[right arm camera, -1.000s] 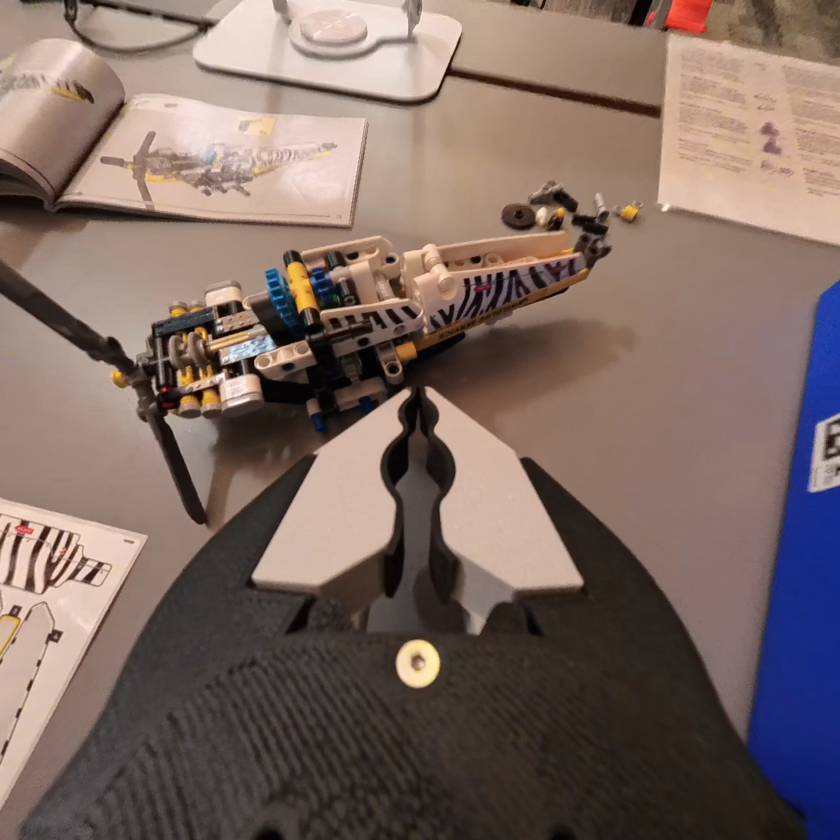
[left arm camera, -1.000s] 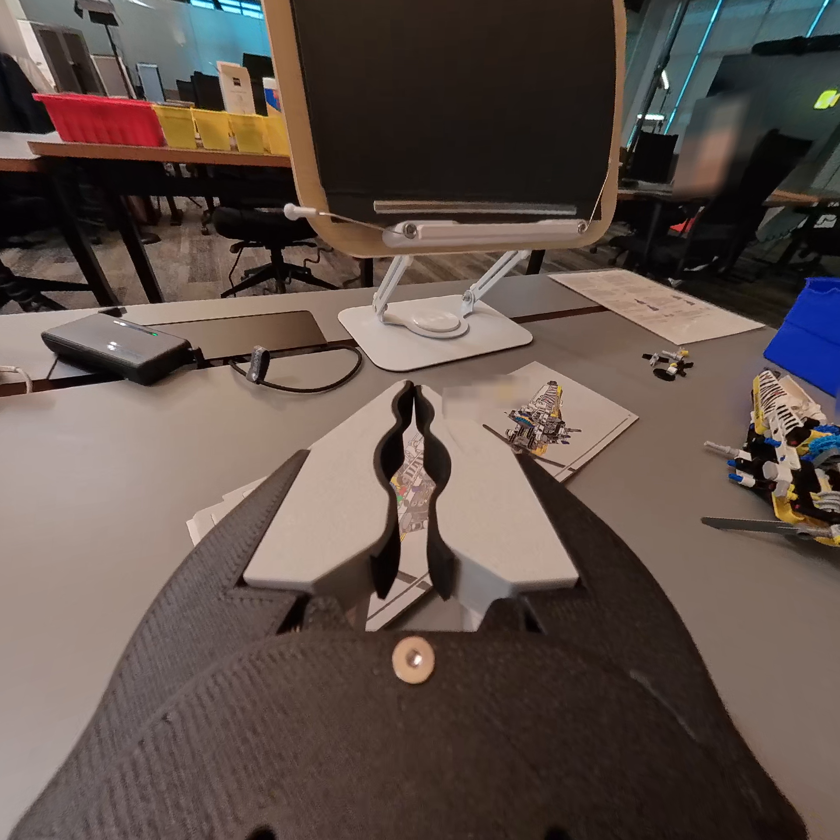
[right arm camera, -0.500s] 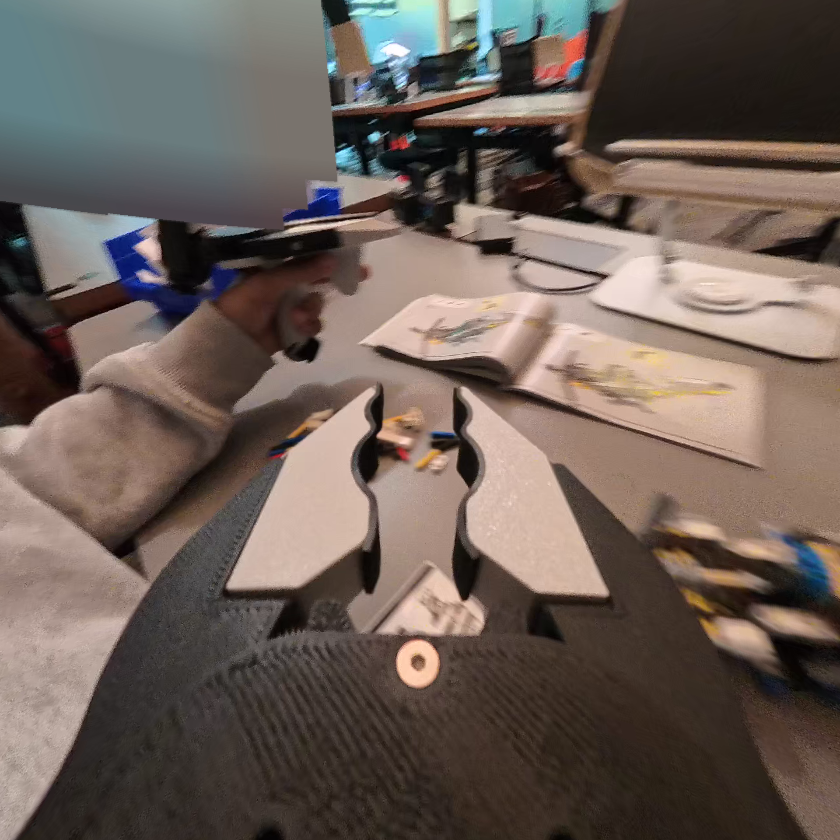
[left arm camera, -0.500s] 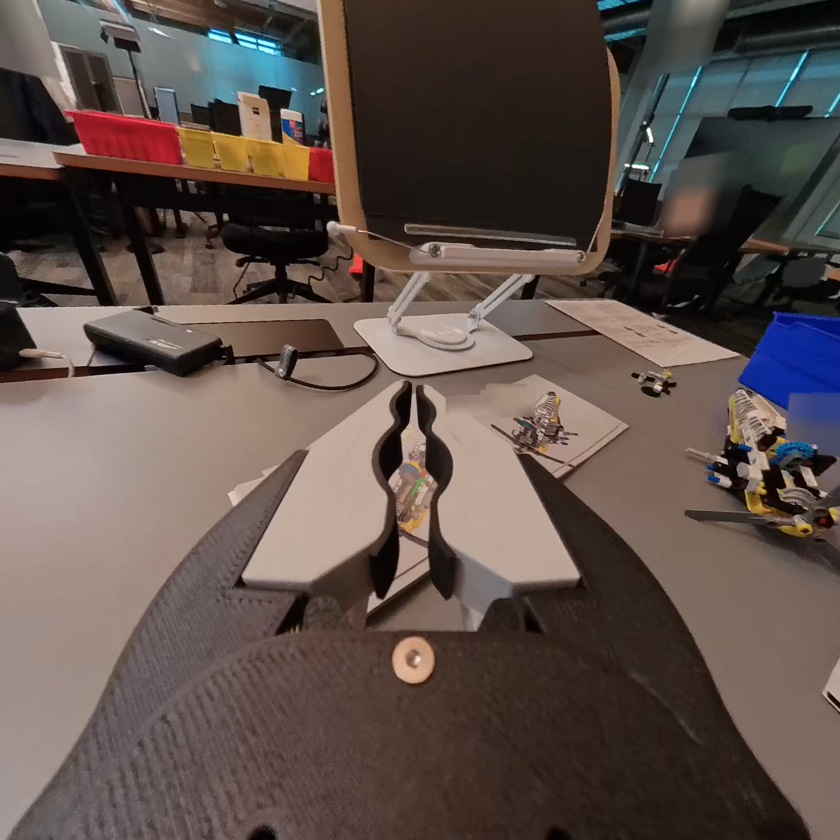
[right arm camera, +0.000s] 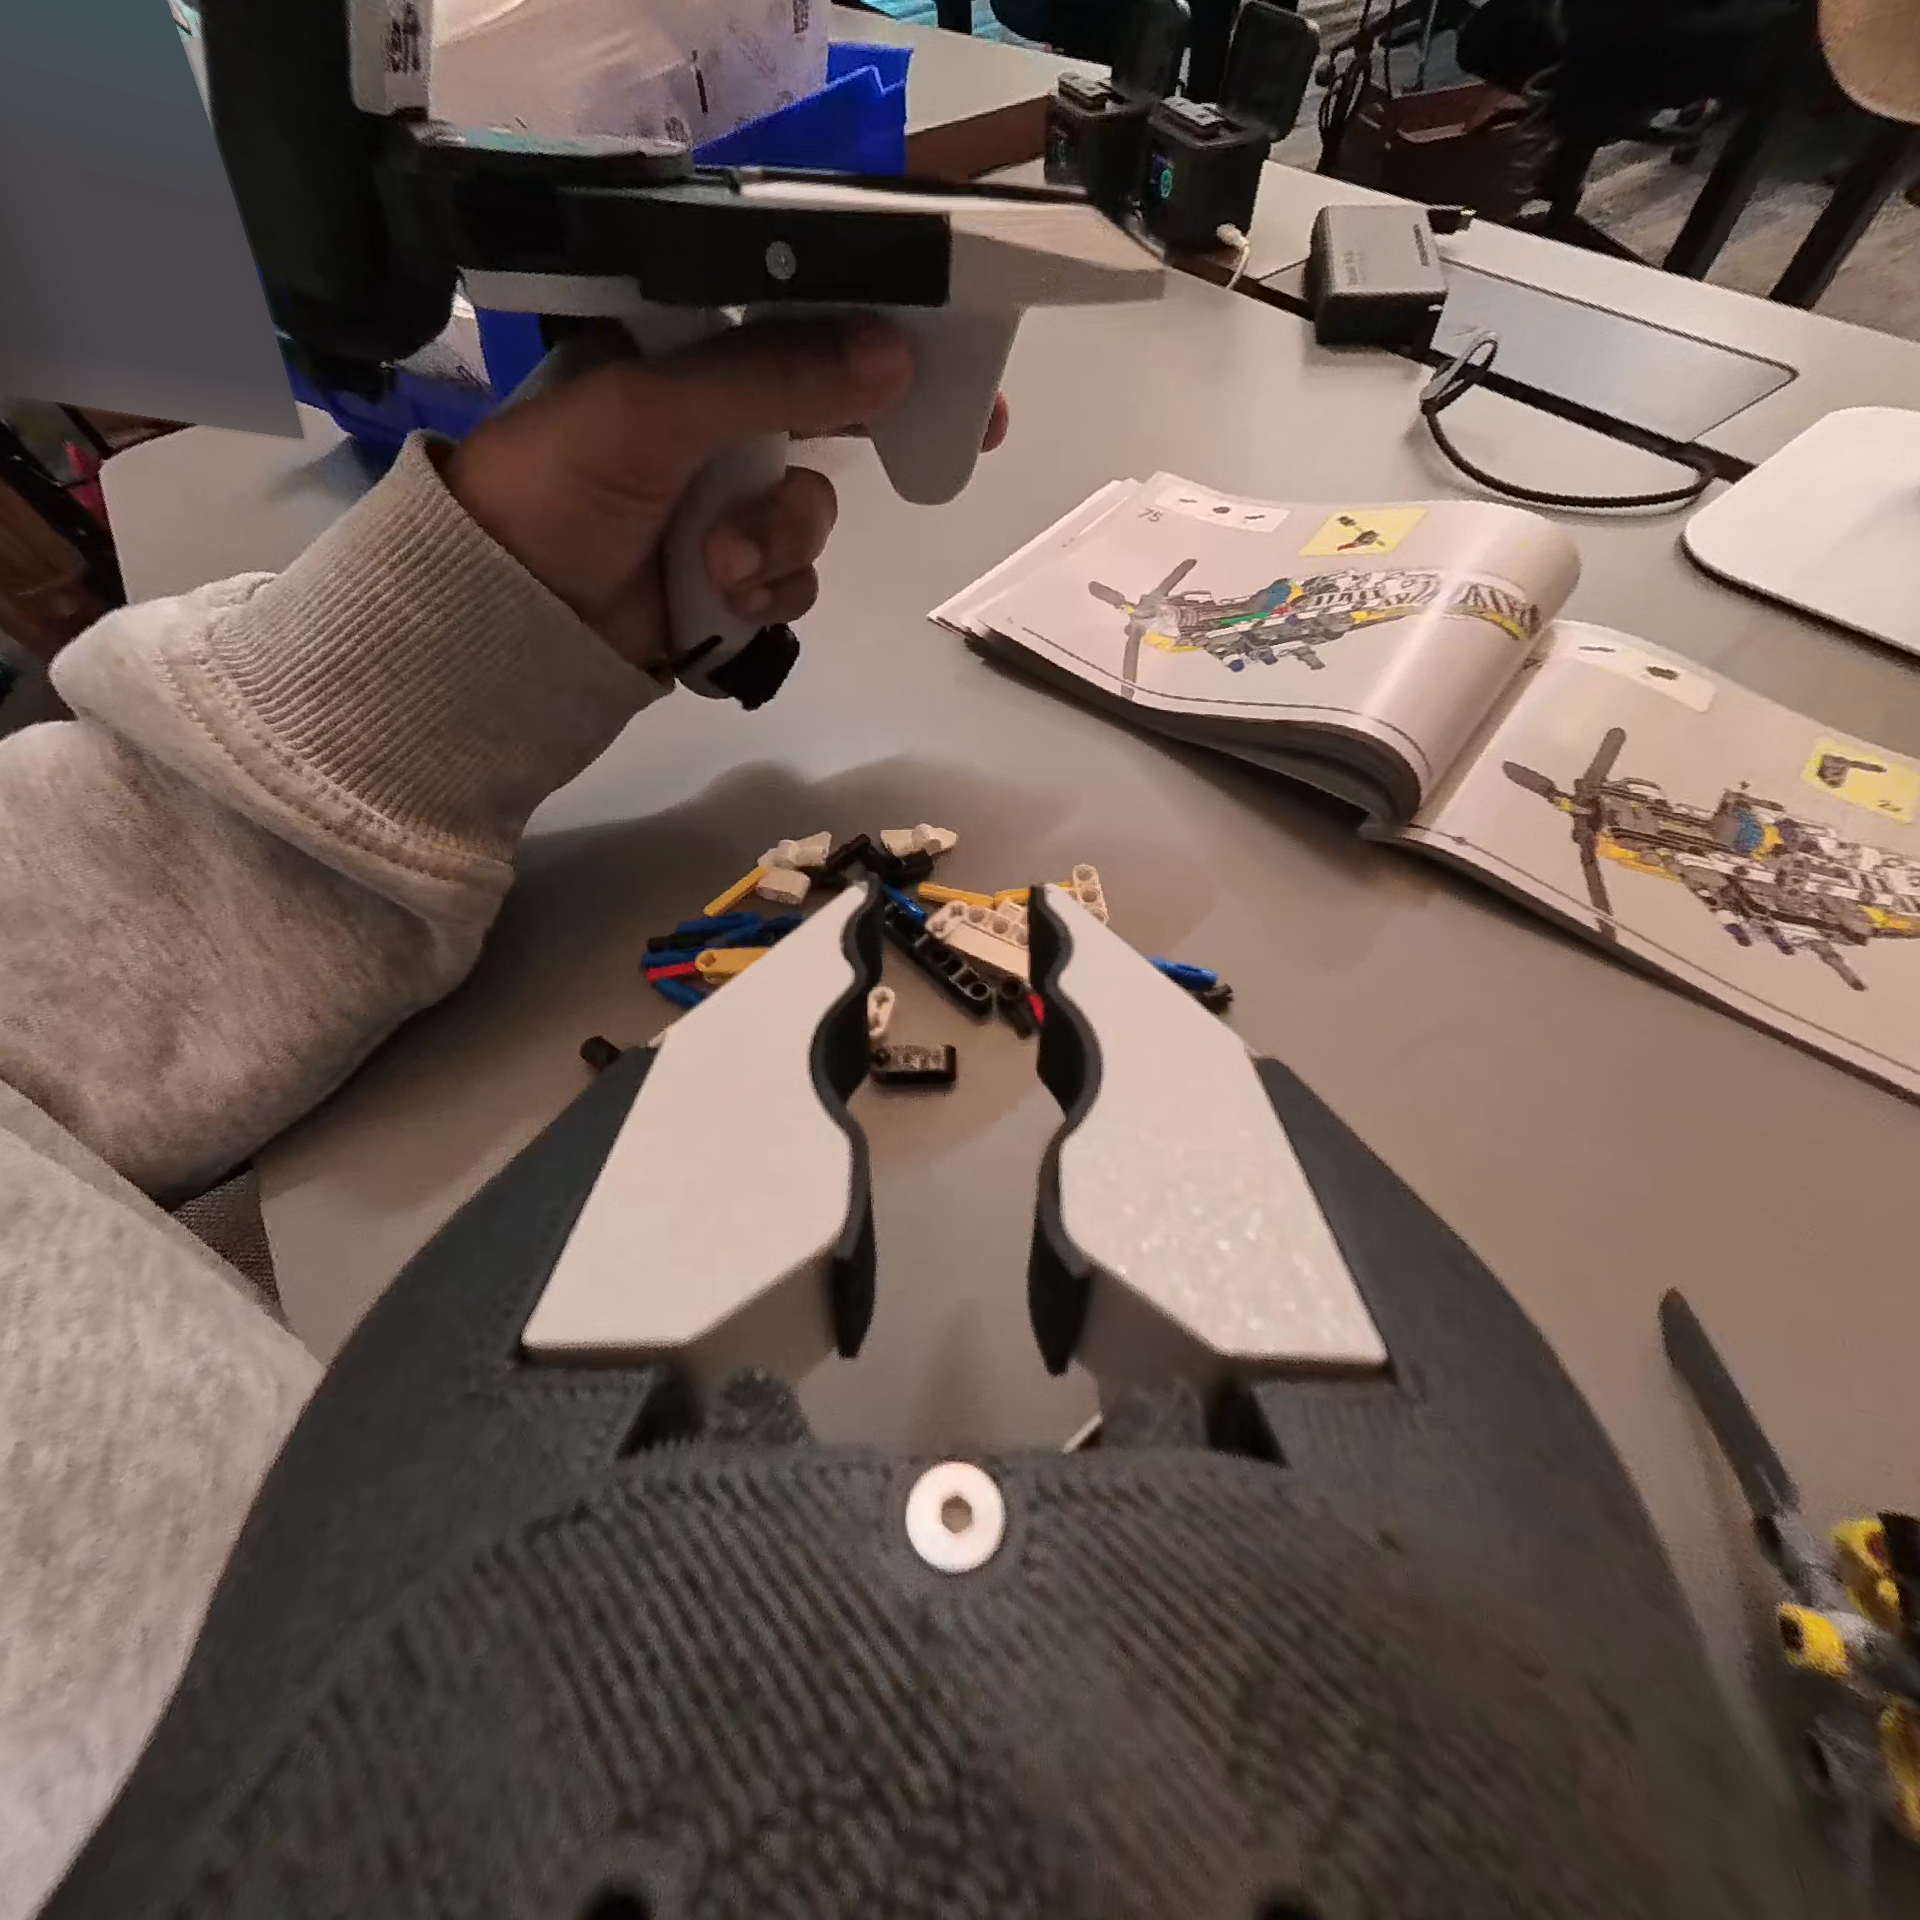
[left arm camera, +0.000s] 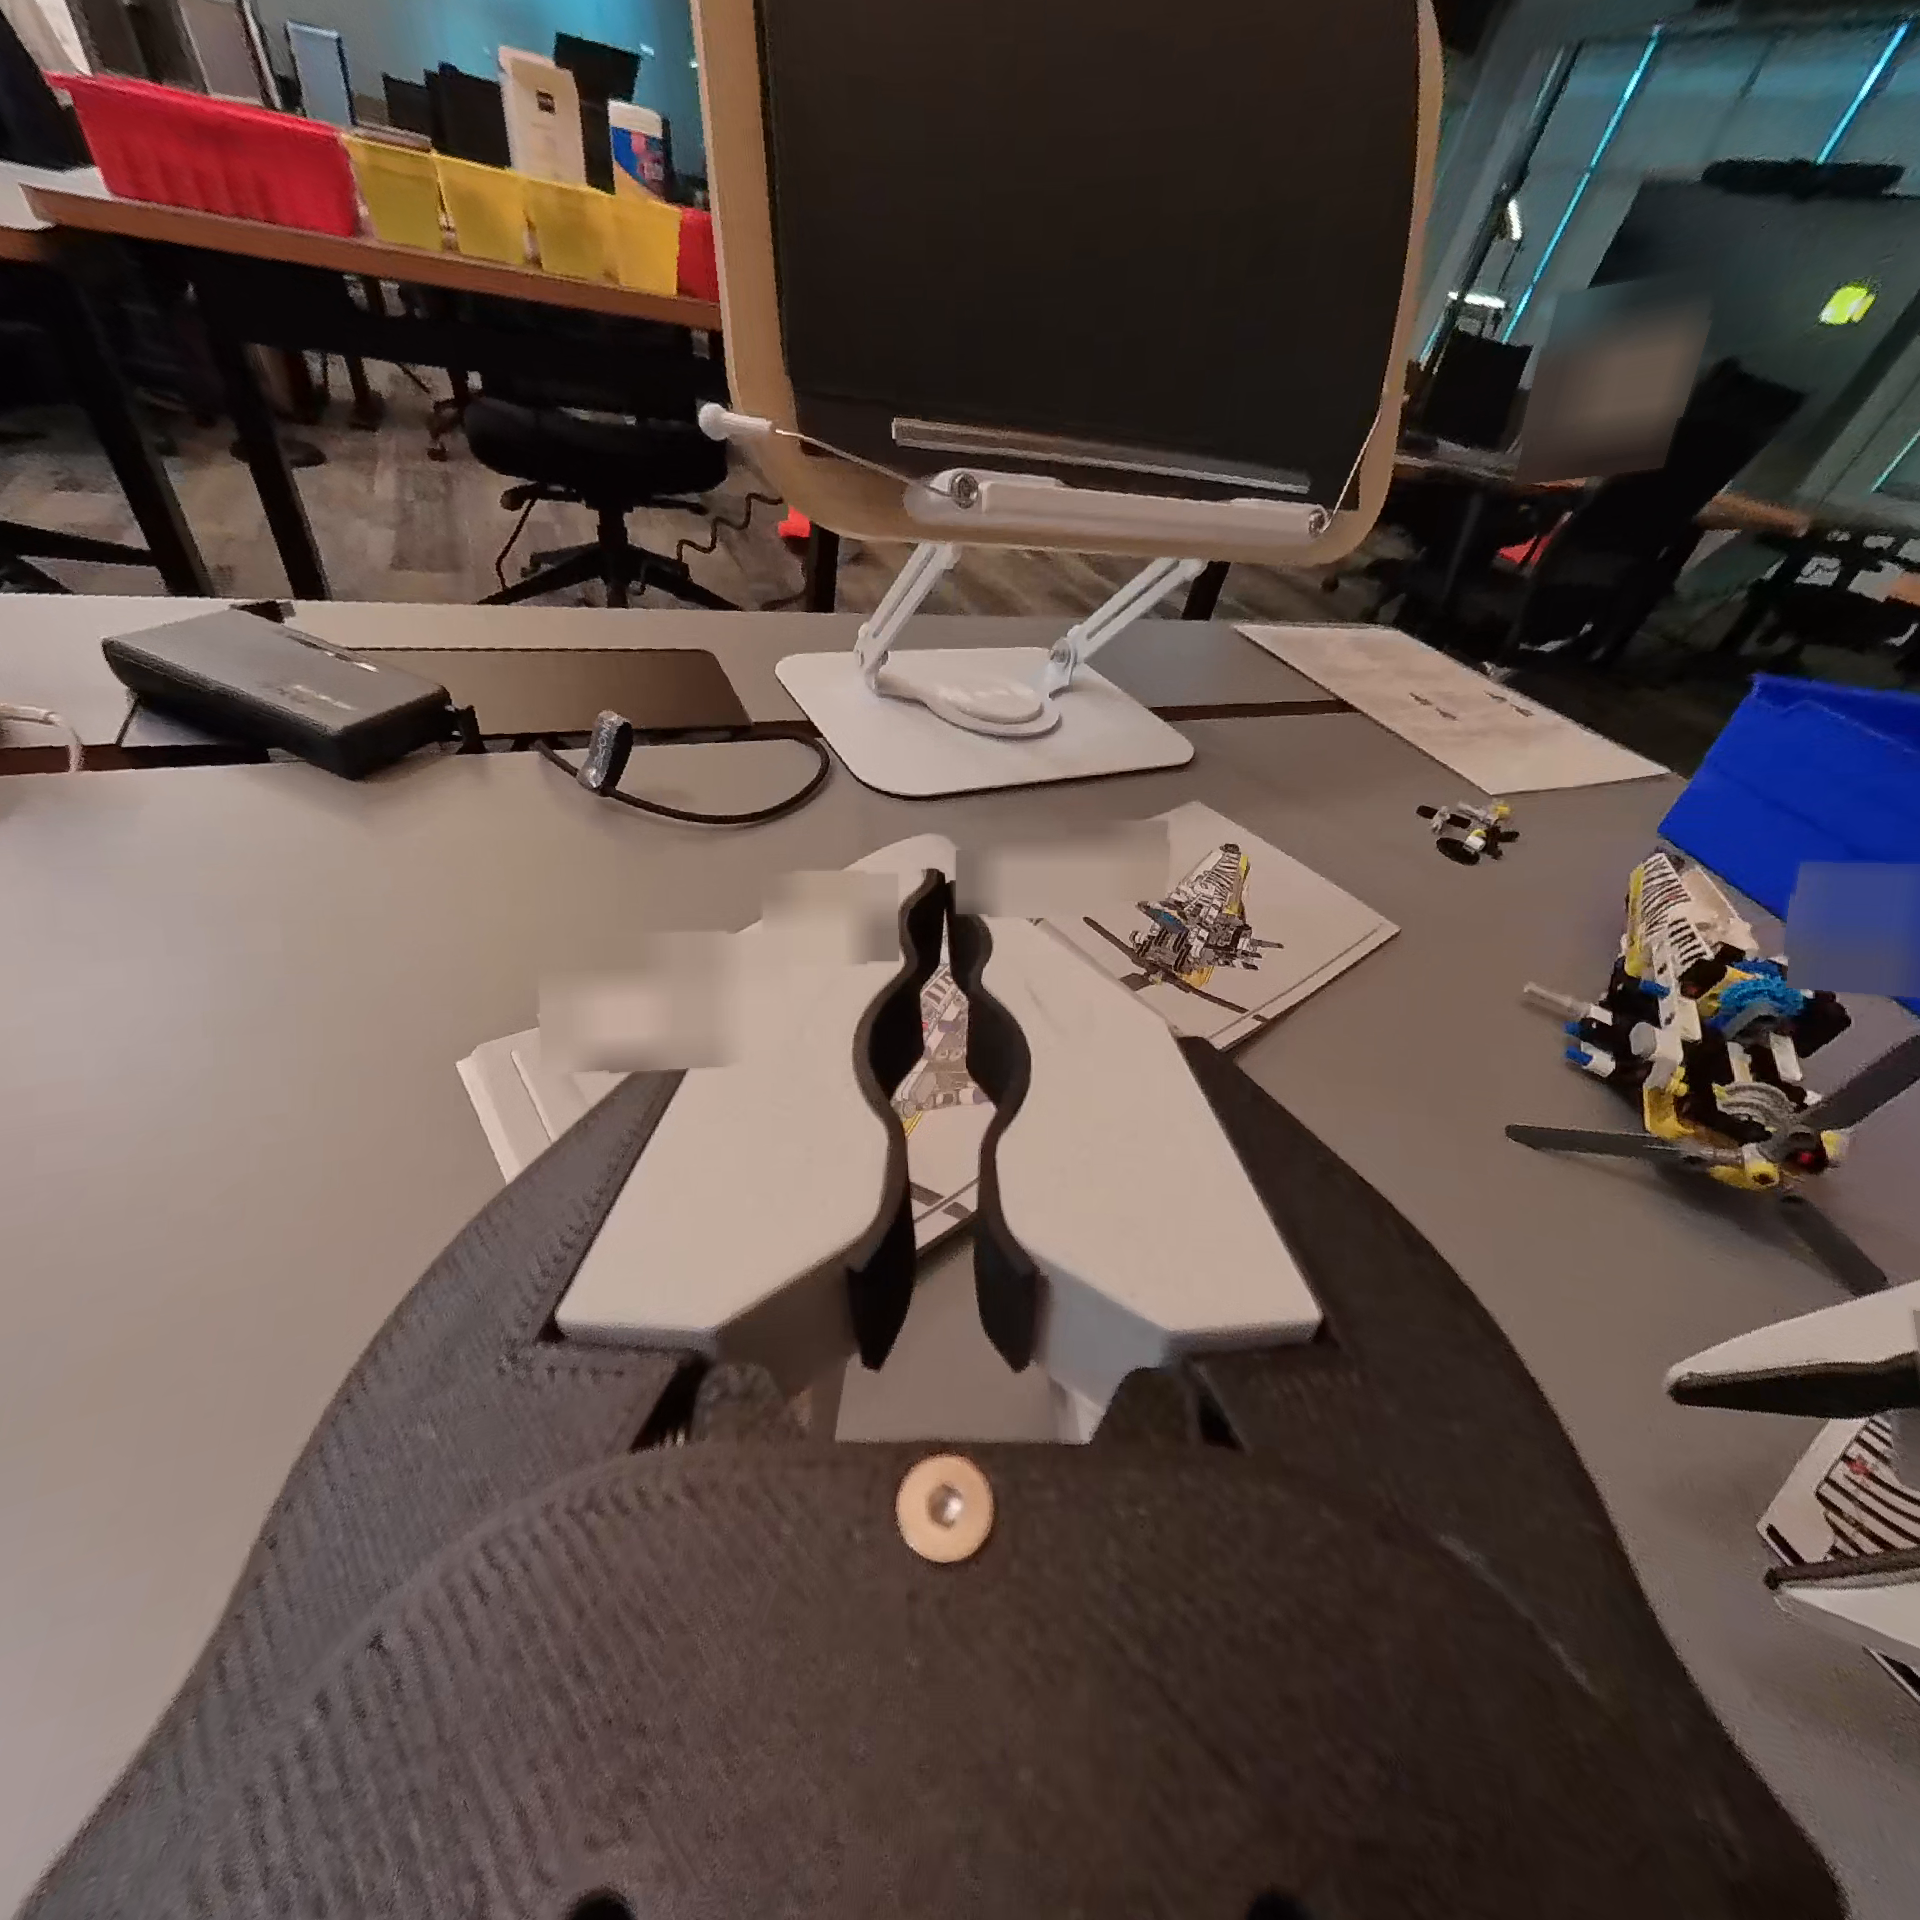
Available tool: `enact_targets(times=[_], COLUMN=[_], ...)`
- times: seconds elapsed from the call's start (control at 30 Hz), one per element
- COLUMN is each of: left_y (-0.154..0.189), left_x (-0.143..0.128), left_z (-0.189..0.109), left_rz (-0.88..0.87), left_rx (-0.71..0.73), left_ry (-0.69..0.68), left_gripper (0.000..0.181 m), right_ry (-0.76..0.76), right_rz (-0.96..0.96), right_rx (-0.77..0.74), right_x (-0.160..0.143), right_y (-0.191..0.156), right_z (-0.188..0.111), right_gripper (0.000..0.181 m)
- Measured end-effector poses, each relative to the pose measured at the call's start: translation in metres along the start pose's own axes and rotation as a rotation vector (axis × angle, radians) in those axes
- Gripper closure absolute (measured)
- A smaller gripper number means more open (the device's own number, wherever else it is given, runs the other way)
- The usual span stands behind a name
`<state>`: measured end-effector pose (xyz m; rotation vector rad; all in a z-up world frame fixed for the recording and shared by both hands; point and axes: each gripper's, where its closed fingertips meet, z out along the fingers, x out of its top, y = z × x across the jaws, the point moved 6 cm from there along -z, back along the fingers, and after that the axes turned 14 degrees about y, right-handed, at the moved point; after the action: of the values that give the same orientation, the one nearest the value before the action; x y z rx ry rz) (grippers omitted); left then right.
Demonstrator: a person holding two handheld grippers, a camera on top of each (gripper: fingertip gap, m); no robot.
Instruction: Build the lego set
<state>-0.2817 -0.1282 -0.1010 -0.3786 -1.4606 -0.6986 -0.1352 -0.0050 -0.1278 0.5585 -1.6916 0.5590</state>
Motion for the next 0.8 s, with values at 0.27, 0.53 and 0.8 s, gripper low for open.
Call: enact_targets(times=[0.27, 0.53, 0.8], left_y=[0.002, 0.003, 0.006], left_x=[-0.005, -0.007, -0.008], left_z=[0.002, 0.003, 0.004], left_rz=[-0.012, 0.008, 0.025], left_rx=[-0.009, -0.023, -0.036], left_ry=[-0.023, -0.019, -0.019], left_gripper=[0.181, 0.181, 0.181], right_ry=[0.013, 0.049, 0.094], right_rz=[0.038, 0.147, 0.292], right_rx=[-0.003, 0.041, 0.126], right_x=[-0.012, -0.022, -0.014], right_y=[0.010, 0.016, 0.020], right_z=[-0.004, -0.006, -0.010], right_gripper=[0.155, 0.155, 0.142])
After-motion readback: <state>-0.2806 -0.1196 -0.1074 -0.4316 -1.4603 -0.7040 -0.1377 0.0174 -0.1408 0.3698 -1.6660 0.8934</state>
